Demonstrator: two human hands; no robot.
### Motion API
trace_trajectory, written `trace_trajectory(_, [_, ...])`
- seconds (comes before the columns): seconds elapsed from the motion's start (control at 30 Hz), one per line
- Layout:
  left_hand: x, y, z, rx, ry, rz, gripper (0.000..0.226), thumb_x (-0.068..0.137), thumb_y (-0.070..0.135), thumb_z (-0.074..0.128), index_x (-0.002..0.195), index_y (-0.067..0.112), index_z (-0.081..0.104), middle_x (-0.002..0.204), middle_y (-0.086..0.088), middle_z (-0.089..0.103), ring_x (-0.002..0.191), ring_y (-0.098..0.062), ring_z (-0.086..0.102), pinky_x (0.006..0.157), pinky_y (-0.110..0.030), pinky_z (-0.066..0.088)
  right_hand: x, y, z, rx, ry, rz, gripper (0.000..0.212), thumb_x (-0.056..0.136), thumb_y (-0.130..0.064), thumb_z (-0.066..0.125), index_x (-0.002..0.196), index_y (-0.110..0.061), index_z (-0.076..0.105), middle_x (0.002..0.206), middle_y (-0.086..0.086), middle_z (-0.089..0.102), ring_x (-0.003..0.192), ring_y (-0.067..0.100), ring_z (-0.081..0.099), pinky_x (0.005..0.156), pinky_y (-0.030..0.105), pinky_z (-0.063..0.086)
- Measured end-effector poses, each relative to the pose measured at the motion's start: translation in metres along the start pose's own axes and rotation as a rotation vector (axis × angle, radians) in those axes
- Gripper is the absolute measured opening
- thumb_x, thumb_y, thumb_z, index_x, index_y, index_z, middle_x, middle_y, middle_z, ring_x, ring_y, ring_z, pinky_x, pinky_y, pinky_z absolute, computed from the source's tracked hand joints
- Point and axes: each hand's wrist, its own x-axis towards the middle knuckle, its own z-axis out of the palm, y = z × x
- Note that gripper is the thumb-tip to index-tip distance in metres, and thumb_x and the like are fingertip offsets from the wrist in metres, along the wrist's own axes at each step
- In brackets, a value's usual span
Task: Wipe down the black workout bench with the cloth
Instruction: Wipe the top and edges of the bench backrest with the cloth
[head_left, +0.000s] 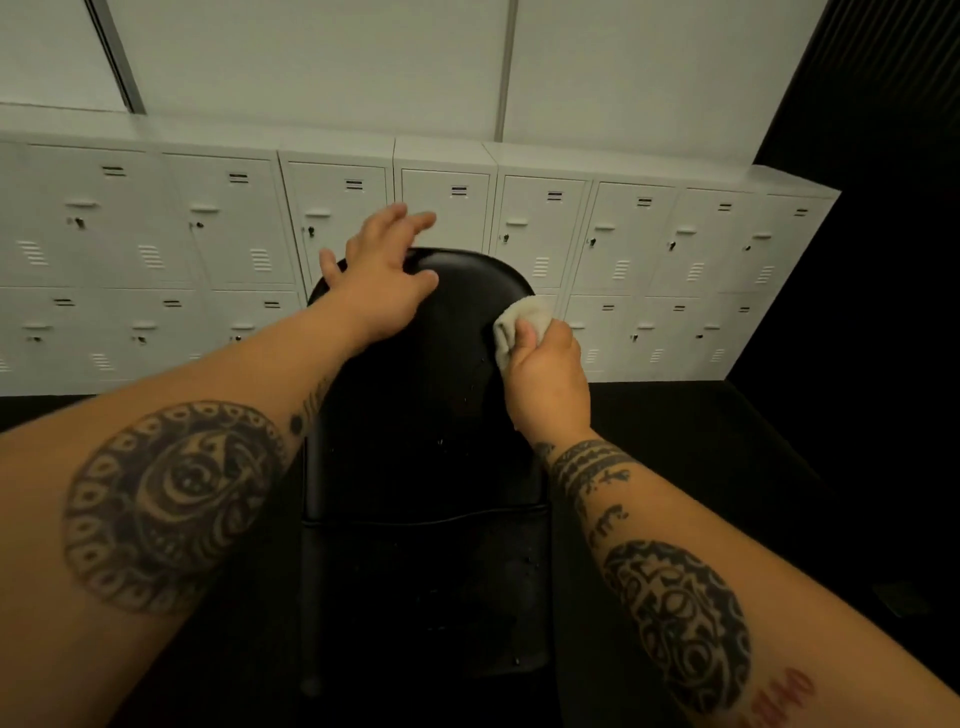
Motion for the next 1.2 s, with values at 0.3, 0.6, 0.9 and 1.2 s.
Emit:
trace_trajectory(0.3, [-0.086,-0.019,0.044,0.317,0.131,0.047,0.069,0.092,0.055,0.063,0.154,0.048,0.032,0.17,0.002,0.0,0.155,-0.034,-0.013,0.118,-0.066,-0.011,-0.007,0.009,-0.001,0.116,0.045,0.058,0.054,0.104,-0.052,0.024,0.127,-0.012,0.051,0.119,0.013,0.061,0.104,0.029,0.056,0.08,0.032,0.034])
trace_trajectory(0.6, [-0.098,-0.008,0.043,0.447,-0.002,-0.004,0.077,0.096,0.047,0.064,0.159,0.044,0.019,0.17,-0.004,-0.002,0.153,-0.042,-0.012,0.116,-0.074,0.007,-0.046,0.043,-0.017,-0.374,-0.201,-0.162,0.039,0.102,-0.02,0.04,0.141,-0.015,0.042,0.132,0.018,0.047,0.119,0.037,0.049,0.084,0.033,0.037])
trace_trajectory(0.9, [-0.093,-0.01,0.048,0.523,0.008,-0.007,0.077,0.095,0.049,0.063,0.158,0.045,0.018,0.167,-0.006,0.002,0.152,-0.043,-0.009,0.113,-0.076,0.014,-0.049,0.036,0.0,0.066,-0.077,-0.251,0.074,0.102,-0.048,0.039,0.158,-0.016,0.002,0.16,0.008,0.02,0.14,0.028,0.034,0.108,0.038,0.032])
trace_trajectory(1.2, [-0.092,-0.008,0.049,0.554,0.011,0.003,0.078,0.097,0.048,0.061,0.159,0.043,0.016,0.167,-0.007,0.002,0.152,-0.043,-0.009,0.113,-0.076,0.013,-0.037,0.045,-0.007,-0.238,-0.004,-0.133,0.037,0.102,-0.022,0.033,0.139,-0.017,0.038,0.114,0.015,0.055,0.096,0.031,0.057,0.074,0.038,0.043])
